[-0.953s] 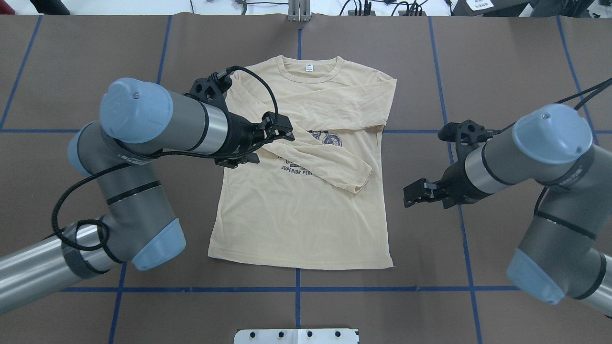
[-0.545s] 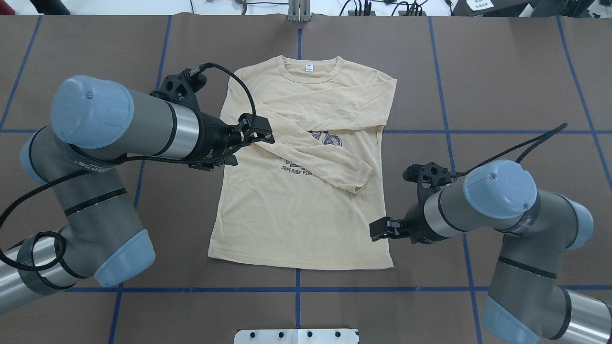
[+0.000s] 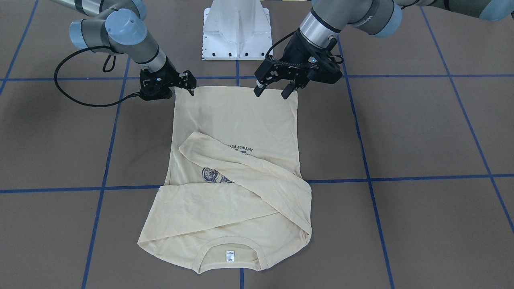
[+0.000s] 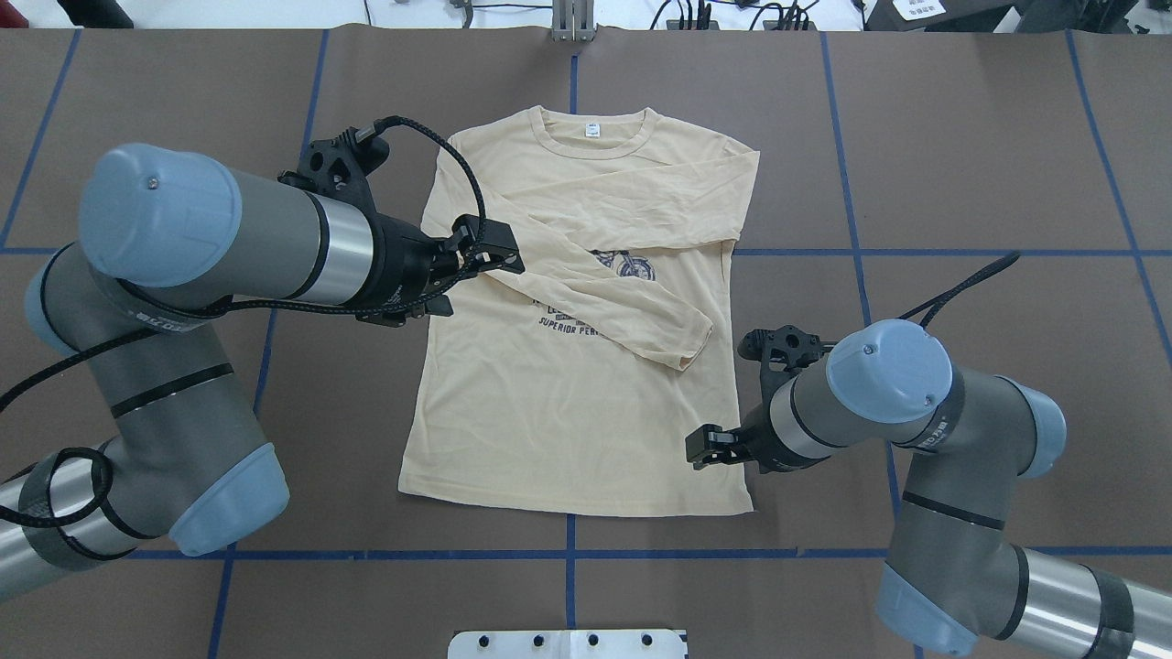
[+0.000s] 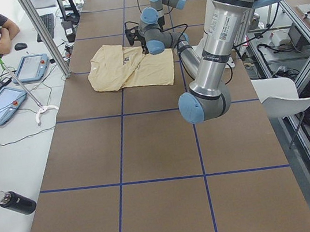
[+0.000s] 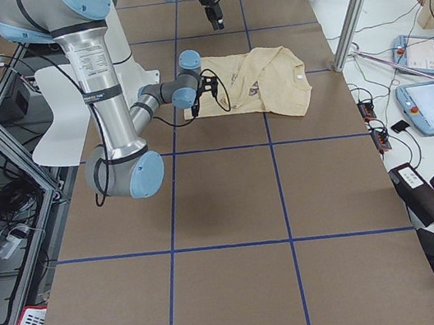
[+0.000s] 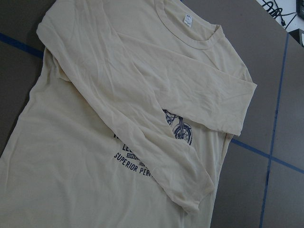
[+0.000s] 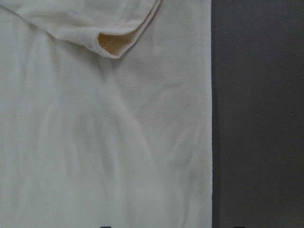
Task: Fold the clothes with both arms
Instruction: 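Hold the sleeve with the left gripper while the right gripper grasps the hem corner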
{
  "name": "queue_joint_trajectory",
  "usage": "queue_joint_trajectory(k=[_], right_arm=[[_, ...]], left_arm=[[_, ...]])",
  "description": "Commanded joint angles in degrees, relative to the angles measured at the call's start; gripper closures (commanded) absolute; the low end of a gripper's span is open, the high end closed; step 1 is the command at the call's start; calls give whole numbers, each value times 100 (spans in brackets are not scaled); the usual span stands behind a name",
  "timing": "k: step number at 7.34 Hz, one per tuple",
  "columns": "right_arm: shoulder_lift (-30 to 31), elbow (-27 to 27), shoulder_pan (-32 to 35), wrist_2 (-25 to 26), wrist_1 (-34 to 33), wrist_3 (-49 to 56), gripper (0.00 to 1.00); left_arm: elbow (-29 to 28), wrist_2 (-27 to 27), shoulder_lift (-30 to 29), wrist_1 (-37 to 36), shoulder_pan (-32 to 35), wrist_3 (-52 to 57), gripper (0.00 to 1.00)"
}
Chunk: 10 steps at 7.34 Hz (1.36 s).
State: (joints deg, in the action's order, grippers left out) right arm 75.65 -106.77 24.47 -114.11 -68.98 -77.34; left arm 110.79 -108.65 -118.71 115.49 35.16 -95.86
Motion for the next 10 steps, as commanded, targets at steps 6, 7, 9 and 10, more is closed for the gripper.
queue_joint_trajectory(k=[6,7,9,10], right_arm=[[2,139,-65,-68,-10,0,65],[-6,121,-65,-68,-80,0,74],[-50,-36,-65,-77,-448,0,99],[-50,-133,-65,-77,-623,0,100]], left_arm=[[101,1,15,0,8,6,0],[101,1,15,0,8,-2,0],[162,1,15,0,8,-2,0],[171,1,15,-9,8,-2,0]])
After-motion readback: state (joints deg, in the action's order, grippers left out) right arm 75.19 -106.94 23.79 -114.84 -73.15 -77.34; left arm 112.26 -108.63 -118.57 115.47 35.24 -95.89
